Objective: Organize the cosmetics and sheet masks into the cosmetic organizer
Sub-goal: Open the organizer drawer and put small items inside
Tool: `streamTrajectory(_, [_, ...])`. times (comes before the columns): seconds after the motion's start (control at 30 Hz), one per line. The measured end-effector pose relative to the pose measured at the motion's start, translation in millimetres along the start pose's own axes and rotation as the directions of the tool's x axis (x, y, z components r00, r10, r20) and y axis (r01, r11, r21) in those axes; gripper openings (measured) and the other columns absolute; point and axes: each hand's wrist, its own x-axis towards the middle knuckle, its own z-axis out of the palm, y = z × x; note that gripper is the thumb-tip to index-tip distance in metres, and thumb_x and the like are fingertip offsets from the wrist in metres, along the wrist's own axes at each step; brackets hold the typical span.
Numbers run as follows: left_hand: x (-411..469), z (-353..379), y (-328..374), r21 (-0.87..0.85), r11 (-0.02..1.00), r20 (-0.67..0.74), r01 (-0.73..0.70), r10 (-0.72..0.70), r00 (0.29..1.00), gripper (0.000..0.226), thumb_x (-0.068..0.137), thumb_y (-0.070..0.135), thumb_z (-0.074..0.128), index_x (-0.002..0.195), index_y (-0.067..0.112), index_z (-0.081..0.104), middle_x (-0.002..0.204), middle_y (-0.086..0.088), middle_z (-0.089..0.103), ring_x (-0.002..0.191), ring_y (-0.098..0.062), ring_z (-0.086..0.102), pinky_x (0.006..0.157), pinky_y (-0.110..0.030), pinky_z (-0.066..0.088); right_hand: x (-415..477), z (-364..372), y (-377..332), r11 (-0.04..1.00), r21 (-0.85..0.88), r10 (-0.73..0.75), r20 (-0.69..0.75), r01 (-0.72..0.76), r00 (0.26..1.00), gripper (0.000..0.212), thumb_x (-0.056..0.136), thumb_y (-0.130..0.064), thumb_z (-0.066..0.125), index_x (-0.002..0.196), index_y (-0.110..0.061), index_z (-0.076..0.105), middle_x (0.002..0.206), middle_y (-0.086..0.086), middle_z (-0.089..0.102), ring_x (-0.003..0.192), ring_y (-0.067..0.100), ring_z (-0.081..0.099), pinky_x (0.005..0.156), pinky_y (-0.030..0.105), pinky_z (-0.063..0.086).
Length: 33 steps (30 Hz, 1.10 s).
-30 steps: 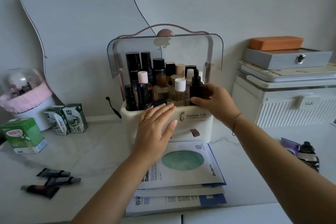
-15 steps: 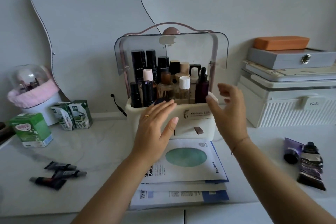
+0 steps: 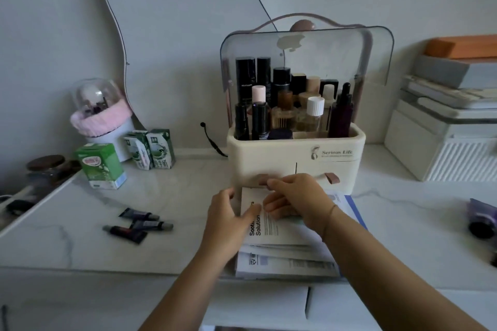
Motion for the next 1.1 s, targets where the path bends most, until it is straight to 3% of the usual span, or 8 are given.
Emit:
streamTrajectory(0.1, [1.9,2.0,-3.9,-0.005,1.0,0.04,0.007,-0.006,0.999,0.055,0.077,0.04,0.072,0.124,0.021,0.05,0.122,0.001,0.054,0.112,-0.013,0.05,0.092,-0.034,0.045,5.3,6.5,-3.3,0.998,0.052,0.043,0.028,-0.044,0.999,0.023,0.093,-0.016,0.056,0.09,0.006,0.061,0.059,0.016,0.067,0.043,0.019,0.063,0.041,0.022,0.052])
streamTrajectory(0.47, [2.0,4.3,-4.8,0.009,0.999,0.05,0.044,-0.044,0.998,0.048,0.075,0.037,0.073,0.116,0.022,0.054,0.109,0.006,0.064,0.101,-0.015,0.061,0.09,-0.043,0.049,0.0,11.9,-1.5,0.994,0.112,-0.016,0.024,0.014,1.0,0.017,0.094,-0.008,0.053,0.081,-0.001,0.061,0.071,0.013,0.063,0.053,0.014,0.062,0.05,0.02,0.055])
streamTrajectory(0.57, [1.5,5.5,-6.5,0.009,1.0,0.016,0.02,-0.021,1.0,0.052,0.077,0.037,0.072,0.122,0.021,0.05,0.104,0.014,0.055,0.098,-0.009,0.055,0.089,-0.034,0.047,-10.5,8.0,0.7,0.997,0.068,-0.039,0.026,0.037,0.999,0.017,0.093,-0.008,0.054,0.089,0.006,0.063,0.074,0.014,0.064,0.057,0.015,0.064,0.055,0.022,0.057])
streamTrajectory(0.67, [-3.4,2.3,-7.8,-0.159,0.987,-0.022,0.036,-0.04,0.999,0.036,0.087,0.035,0.062,0.118,0.026,0.047,0.101,0.019,0.054,0.081,0.008,0.057,0.065,-0.005,0.042,-24.3,3.7,5.0,0.996,0.026,-0.083,0.018,0.083,0.996,0.02,0.091,-0.007,0.056,0.093,0.011,0.064,0.074,0.016,0.068,0.057,0.017,0.067,0.055,0.023,0.058])
streamTrajectory(0.73, [-6.5,-2.3,-7.4,-0.251,0.967,-0.089,0.046,-0.071,0.994,0.021,0.092,0.039,0.052,0.11,0.028,0.048,0.1,0.017,0.056,0.078,0.014,0.055,0.057,-0.002,0.039,-33.6,3.4,6.8,0.994,0.001,-0.107,0.042,0.107,0.993,0.016,0.089,-0.005,0.058,0.088,0.009,0.066,0.071,0.016,0.07,0.056,0.017,0.068,0.054,0.023,0.056])
streamTrajectory(0.83, [-6.1,-9.5,-1.5,-0.276,0.961,-0.137,0.005,-0.045,0.99,0.032,0.095,0.046,0.04,0.118,0.027,0.049,0.111,0.016,0.055,0.091,0.007,0.051,0.067,-0.006,0.033,-37.5,2.3,9.2,0.963,-0.186,-0.212,-0.081,0.194,0.974,0.011,0.088,-0.008,0.059,0.08,-0.004,0.066,0.071,0.01,0.069,0.057,0.015,0.067,0.055,0.025,0.056])
streamTrajectory(0.93, [-0.8,-13.1,9.0,-0.287,0.957,-0.09,-0.051,0.026,0.996,0.052,0.095,0.051,0.033,0.14,0.025,0.037,0.126,0.021,0.039,0.116,0.004,0.036,0.089,-0.011,0.027,-28.7,-5.0,9.1,0.879,-0.419,-0.389,-0.352,0.229,0.851,0.011,0.085,-0.018,0.061,0.096,-0.017,0.057,0.09,-0.002,0.06,0.079,0.012,0.06,0.068,0.024,0.051])
streamTrajectory(1.1, [3.9,-14.1,20.1,-0.317,0.943,-0.003,-0.104,0.109,0.994,0.064,0.089,0.063,0.03,0.145,0.031,0.032,0.146,0.018,0.035,0.128,0.005,0.03,0.101,-0.019,0.023,-22.5,-6.7,17.7,0.9,-0.358,-0.357,-0.284,0.247,0.89,0.036,0.087,-0.016,0.058,0.123,-0.021,0.053,0.109,-0.007,0.056,0.104,0.012,0.055,0.082,0.03,0.048])
